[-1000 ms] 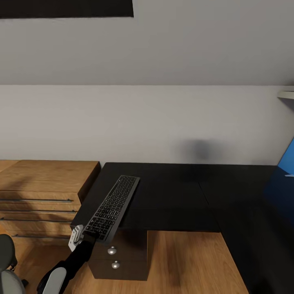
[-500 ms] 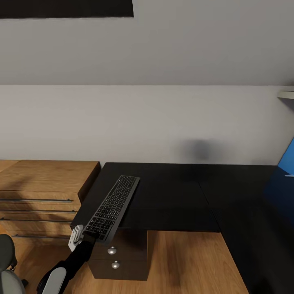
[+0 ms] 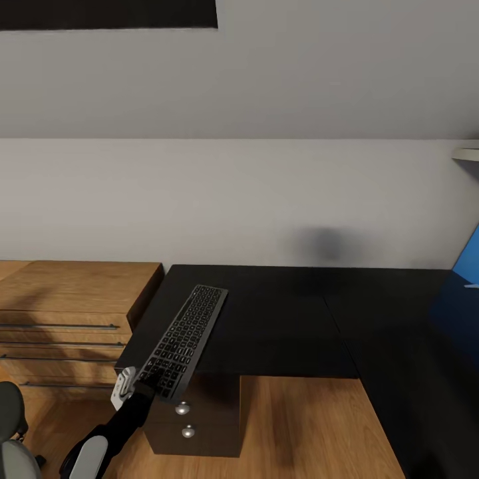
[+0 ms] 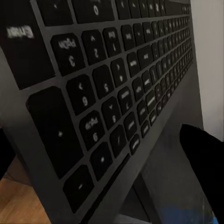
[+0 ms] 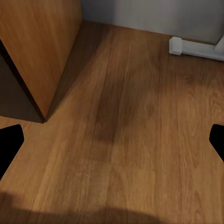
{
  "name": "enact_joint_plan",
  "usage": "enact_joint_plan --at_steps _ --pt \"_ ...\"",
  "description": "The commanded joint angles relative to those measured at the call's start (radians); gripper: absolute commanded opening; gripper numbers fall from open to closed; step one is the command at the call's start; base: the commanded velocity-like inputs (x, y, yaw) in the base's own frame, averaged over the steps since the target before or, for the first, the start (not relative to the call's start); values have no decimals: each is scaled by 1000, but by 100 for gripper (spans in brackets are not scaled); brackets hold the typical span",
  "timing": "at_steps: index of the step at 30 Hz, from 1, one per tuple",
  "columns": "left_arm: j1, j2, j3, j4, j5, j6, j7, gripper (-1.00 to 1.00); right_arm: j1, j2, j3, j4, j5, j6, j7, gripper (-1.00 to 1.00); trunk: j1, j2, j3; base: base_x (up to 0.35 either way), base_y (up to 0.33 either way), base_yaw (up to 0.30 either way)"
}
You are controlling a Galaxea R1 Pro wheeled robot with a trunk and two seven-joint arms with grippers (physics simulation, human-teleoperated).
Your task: In the bedroom, organize the workspace by keeping the computer under the desk, ensuring the monitor is on the desk, placing the keyboard on the desk next to the monitor, placing the mouse on the desk next to the keyboard, moving the folder from the swivel chair onto the desk next to the mouse, stacking the notebook on top of the folder with the pen on top of the notebook, and positioning the swivel chair next to the desk.
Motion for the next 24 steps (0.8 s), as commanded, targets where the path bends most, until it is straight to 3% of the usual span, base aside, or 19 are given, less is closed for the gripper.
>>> enact_joint_plan --at_steps 1,24 --pt "-1 -1 3 -1 11 7 5 100 -1 0 3 2 8 -2 -9 100 0 -1 -1 0 0 0" --pt "-1 1 4 -1 13 10 8 100 -1 0 3 2 9 0 -9 100 0 -1 -1 0 0 0"
